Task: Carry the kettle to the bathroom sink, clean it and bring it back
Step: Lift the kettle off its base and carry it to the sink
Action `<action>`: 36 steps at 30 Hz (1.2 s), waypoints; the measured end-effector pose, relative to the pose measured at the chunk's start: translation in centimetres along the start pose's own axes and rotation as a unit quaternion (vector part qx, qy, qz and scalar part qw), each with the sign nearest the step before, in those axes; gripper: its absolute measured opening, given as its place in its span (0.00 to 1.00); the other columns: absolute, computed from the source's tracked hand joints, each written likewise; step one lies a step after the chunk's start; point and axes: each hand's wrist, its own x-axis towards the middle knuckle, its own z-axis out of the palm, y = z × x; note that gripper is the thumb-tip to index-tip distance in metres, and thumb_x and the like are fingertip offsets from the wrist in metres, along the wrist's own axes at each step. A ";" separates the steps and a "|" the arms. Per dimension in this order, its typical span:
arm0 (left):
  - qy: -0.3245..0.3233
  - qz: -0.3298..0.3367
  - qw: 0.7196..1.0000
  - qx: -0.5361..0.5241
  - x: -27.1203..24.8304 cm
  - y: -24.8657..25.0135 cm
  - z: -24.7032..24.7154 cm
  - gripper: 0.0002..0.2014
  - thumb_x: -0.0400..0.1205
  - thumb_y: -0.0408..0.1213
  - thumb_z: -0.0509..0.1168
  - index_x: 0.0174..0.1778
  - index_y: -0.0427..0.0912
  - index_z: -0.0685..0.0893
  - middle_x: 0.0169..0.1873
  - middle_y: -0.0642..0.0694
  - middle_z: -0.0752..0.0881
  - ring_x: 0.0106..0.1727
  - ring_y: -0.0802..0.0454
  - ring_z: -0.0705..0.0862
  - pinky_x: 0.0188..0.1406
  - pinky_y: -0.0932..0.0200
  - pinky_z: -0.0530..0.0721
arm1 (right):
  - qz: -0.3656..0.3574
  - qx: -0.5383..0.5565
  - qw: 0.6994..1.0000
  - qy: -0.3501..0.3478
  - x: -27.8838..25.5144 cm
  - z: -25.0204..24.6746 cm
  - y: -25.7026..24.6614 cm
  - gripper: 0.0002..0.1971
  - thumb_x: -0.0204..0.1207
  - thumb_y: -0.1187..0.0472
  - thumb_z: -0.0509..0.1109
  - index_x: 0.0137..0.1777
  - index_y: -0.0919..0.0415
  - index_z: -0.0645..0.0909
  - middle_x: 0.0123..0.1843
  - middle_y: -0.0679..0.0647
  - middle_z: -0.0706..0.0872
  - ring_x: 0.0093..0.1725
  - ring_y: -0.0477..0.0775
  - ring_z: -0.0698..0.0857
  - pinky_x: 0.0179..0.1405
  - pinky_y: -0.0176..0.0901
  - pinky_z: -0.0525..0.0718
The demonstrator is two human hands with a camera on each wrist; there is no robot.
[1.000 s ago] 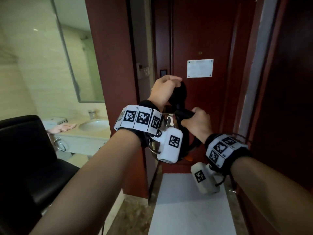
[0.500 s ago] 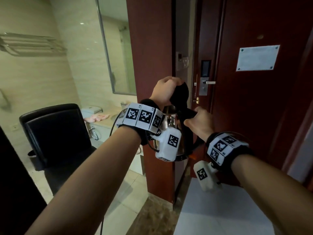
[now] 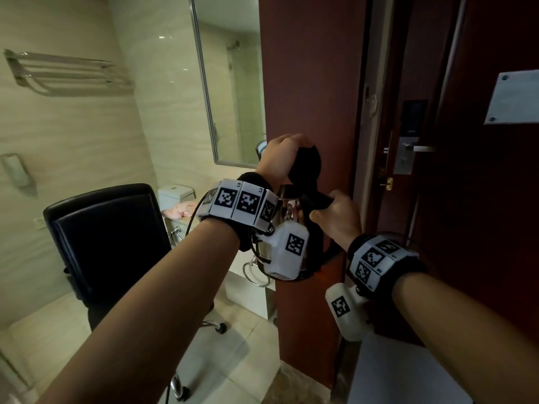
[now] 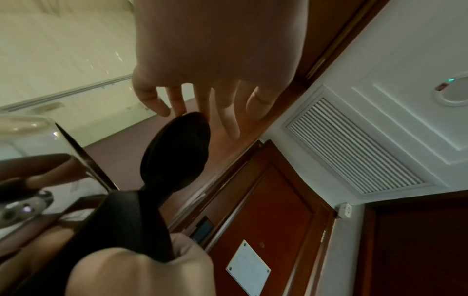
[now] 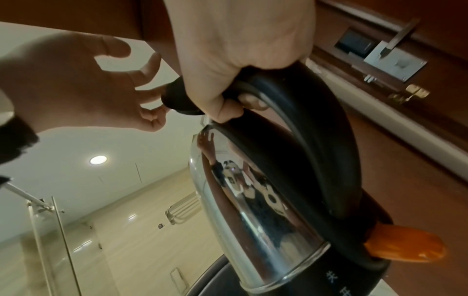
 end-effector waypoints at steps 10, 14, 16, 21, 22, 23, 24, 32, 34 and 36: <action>0.053 -0.033 0.998 -0.016 8.1 -3.9 -5.3 0.05 0.81 0.33 0.62 0.49 0.38 0.81 0.34 0.52 0.80 0.33 0.60 0.77 0.13 0.80 0.70 | -0.013 0.004 0.999 -0.046 7.5 8.5 -2.2 0.17 0.68 0.69 0.72 0.58 0.69 0.81 0.55 0.63 0.87 0.52 0.59 0.84 0.41 0.38 0.71; 0.082 -0.033 0.996 -0.004 12.2 -5.8 -7.0 0.09 0.81 0.32 0.62 0.53 0.35 0.84 0.34 0.50 0.80 0.32 0.61 0.79 0.12 0.80 0.70 | -0.034 0.005 0.997 -0.064 11.7 12.6 -2.4 0.17 0.65 0.65 0.74 0.54 0.68 0.81 0.51 0.63 0.87 0.53 0.63 0.86 0.43 0.42 0.75; 0.101 -0.033 0.994 0.000 14.6 -6.8 -7.8 0.05 0.81 0.32 0.62 0.45 0.37 0.83 0.34 0.49 0.81 0.27 0.64 0.81 0.13 0.79 0.71 | -0.051 0.000 0.996 -0.071 14.1 14.6 -2.7 0.15 0.62 0.61 0.75 0.48 0.65 0.82 0.47 0.62 0.88 0.49 0.62 0.87 0.47 0.48 0.83; 0.133 -0.038 0.989 0.043 19.7 -8.7 -9.4 0.10 0.80 0.34 0.63 0.51 0.36 0.86 0.45 0.44 0.84 0.41 0.54 0.80 0.31 0.64 0.74 | -0.055 0.000 0.994 -0.098 19.2 18.7 -3.5 0.17 0.58 0.56 0.72 0.46 0.63 0.80 0.45 0.63 0.88 0.48 0.64 0.87 0.45 0.47 0.84; 0.136 -0.035 0.989 0.039 20.5 -8.9 -9.7 0.13 0.80 0.33 0.62 0.56 0.33 0.86 0.45 0.44 0.83 0.37 0.59 0.81 0.29 0.67 0.76 | -0.049 0.014 0.993 -0.109 20.0 19.2 -3.7 0.18 0.61 0.57 0.72 0.50 0.66 0.80 0.47 0.66 0.88 0.49 0.66 0.86 0.42 0.41 0.82; 0.139 -0.027 0.989 0.031 21.5 -9.2 -10.1 0.14 0.80 0.32 0.62 0.59 0.30 0.84 0.44 0.44 0.83 0.33 0.64 0.81 0.24 0.73 0.76 | -0.043 0.032 0.991 -0.122 21.2 19.9 -3.9 0.18 0.66 0.59 0.72 0.53 0.70 0.79 0.49 0.70 0.86 0.51 0.68 0.85 0.38 0.36 0.78; 0.141 -0.018 0.990 0.024 22.4 -9.4 -10.5 0.15 0.81 0.30 0.61 0.61 0.29 0.83 0.44 0.44 0.83 0.29 0.67 0.81 0.20 0.78 0.74 | -0.041 0.041 0.990 -0.130 22.1 20.4 -3.9 0.17 0.69 0.61 0.71 0.55 0.71 0.78 0.49 0.71 0.85 0.51 0.69 0.84 0.35 0.35 0.76; 0.187 -0.048 0.977 -0.086 28.8 -12.9 -14.8 0.10 0.81 0.30 0.56 0.33 0.44 0.73 0.34 0.48 0.75 0.37 0.54 0.74 0.34 0.62 0.74 | -0.069 0.056 0.984 -0.153 27.0 25.8 -5.7 0.12 0.68 0.63 0.71 0.49 0.63 0.73 0.44 0.58 0.79 0.48 0.63 0.81 0.40 0.45 0.71; 0.187 -0.081 0.973 -0.109 30.5 -14.2 -16.4 0.09 0.80 0.32 0.56 0.34 0.44 0.74 0.34 0.48 0.75 0.38 0.54 0.74 0.36 0.60 0.71 | -0.070 0.054 0.985 -0.151 28.0 27.8 -6.2 0.15 0.68 0.61 0.71 0.52 0.65 0.75 0.46 0.59 0.81 0.51 0.65 0.81 0.42 0.46 0.76; 0.187 -0.119 0.970 -0.096 31.8 -15.3 -17.7 0.06 0.80 0.34 0.57 0.46 0.41 0.79 0.39 0.46 0.77 0.43 0.52 0.76 0.36 0.59 0.71 | -0.072 0.054 0.984 -0.152 28.8 29.7 -6.5 0.17 0.68 0.58 0.72 0.54 0.65 0.75 0.50 0.62 0.83 0.53 0.66 0.82 0.44 0.46 0.76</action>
